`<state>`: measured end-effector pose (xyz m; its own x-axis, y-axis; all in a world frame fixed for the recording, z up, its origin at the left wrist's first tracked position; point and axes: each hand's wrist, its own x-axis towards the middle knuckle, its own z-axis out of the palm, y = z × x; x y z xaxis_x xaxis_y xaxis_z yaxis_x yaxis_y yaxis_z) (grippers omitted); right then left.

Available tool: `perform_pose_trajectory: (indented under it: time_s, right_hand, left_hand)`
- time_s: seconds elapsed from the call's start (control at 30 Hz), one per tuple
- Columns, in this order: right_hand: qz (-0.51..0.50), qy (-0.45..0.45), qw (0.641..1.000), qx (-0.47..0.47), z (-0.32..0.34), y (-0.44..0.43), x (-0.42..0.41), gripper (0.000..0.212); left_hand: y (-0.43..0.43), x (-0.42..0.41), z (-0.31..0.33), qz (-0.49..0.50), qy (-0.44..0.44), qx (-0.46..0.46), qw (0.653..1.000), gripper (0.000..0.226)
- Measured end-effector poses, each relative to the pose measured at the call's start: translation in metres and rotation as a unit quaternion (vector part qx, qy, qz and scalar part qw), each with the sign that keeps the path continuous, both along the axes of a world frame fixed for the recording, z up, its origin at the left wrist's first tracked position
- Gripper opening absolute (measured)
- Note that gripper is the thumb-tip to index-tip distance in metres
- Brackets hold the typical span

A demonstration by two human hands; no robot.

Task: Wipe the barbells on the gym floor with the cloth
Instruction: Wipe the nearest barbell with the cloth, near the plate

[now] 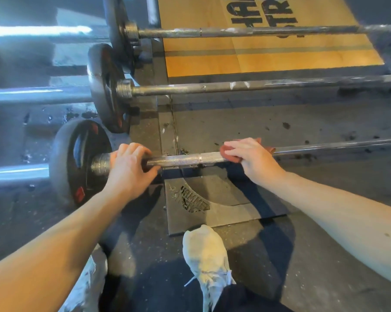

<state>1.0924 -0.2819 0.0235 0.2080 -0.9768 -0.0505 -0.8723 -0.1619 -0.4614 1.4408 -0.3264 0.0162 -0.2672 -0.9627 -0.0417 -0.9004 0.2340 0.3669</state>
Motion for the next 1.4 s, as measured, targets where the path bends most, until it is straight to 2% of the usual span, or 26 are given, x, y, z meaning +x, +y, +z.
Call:
perform_pose_trajectory:
  time_s: [0.07,0.1,0.13,0.17,0.2,0.23,0.27,0.37,0.47,0.57,0.63,0.73,0.87,1.0,1.1,1.2,1.4]
  right_hand:
    - [-0.049,0.053,0.997,-0.015,0.001,0.01,-0.015,0.039]
    - [-0.078,0.059,0.994,-0.045,0.0,0.012,-0.014,0.051]
    - [-0.118,0.036,0.989,-0.08,-0.013,0.012,-0.009,0.065]
    - [-0.14,0.005,0.983,-0.116,-0.019,0.011,0.003,0.065]
    - [-0.106,0.023,0.987,-0.122,-0.019,0.009,0.021,0.045]
    - [-0.029,0.015,0.996,-0.078,-0.013,0.0,0.042,0.022]
    - [-0.012,-0.015,0.999,-0.049,-0.008,-0.01,0.061,0.021]
    - [0.043,-0.039,0.998,0.025,0.007,-0.03,0.082,0.037]
    - [0.032,-0.026,0.997,0.071,0.008,-0.03,0.047,0.043]
    - [-0.027,0.006,0.998,0.055,0.001,-0.017,0.002,0.041]
    - [-0.047,0.019,0.998,0.032,-0.004,-0.011,0.0,0.036]
    - [-0.005,0.018,1.0,-0.017,-0.007,-0.006,0.046,0.029]
    - [0.064,-0.047,0.997,-0.019,-0.009,-0.003,0.1,0.035]
    - [0.095,-0.031,0.995,-0.02,-0.008,0.004,0.044,0.035]
    - [0.075,-0.012,0.997,-0.027,-0.009,0.013,0.012,0.037]
    - [0.055,0.0,0.998,-0.044,-0.012,0.01,0.038,0.035]
    - [0.116,-0.045,0.991,-0.039,-0.009,-0.025,0.12,0.034]
  left_hand:
    - [0.0,0.003,-0.005,0.002,0.006,-0.005,1.0,0.029]
    - [0.001,0.003,-0.007,0.007,0.014,-0.007,1.0,0.025]
    - [0.002,0.003,-0.008,0.014,0.023,-0.009,1.0,0.021]
    - [0.003,0.002,-0.01,0.02,0.032,-0.011,0.999,0.018]
    - [0.004,0.002,-0.011,0.024,0.04,-0.014,0.999,0.016]
    - [0.004,0.001,-0.012,0.026,0.044,-0.017,0.999,0.016]
    - [0.005,0.0,-0.011,0.027,0.043,-0.019,0.999,0.016]
    - [0.005,-0.001,-0.011,0.027,0.025,-0.015,0.999,0.018]
    - [0.001,-0.003,-0.007,0.024,0.009,-0.006,1.0,0.02]
    - [-0.001,-0.005,-0.005,0.025,-0.005,-0.003,1.0,0.02]
    - [0.0,-0.005,-0.005,0.027,-0.006,0.001,1.0,0.02]
    - [0.002,-0.004,-0.007,0.03,-0.004,-0.001,1.0,0.02]
    - [0.003,-0.006,-0.007,0.039,-0.01,0.003,0.999,0.023]
    - [0.001,-0.006,-0.006,0.037,-0.014,0.01,0.999,0.026]
    - [0.001,-0.005,-0.007,0.032,-0.012,0.002,0.999,0.025]
    - [0.003,-0.007,-0.007,0.027,-0.019,-0.009,0.999,0.024]
    - [0.002,-0.007,0.001,0.027,-0.038,0.011,0.999,0.026]
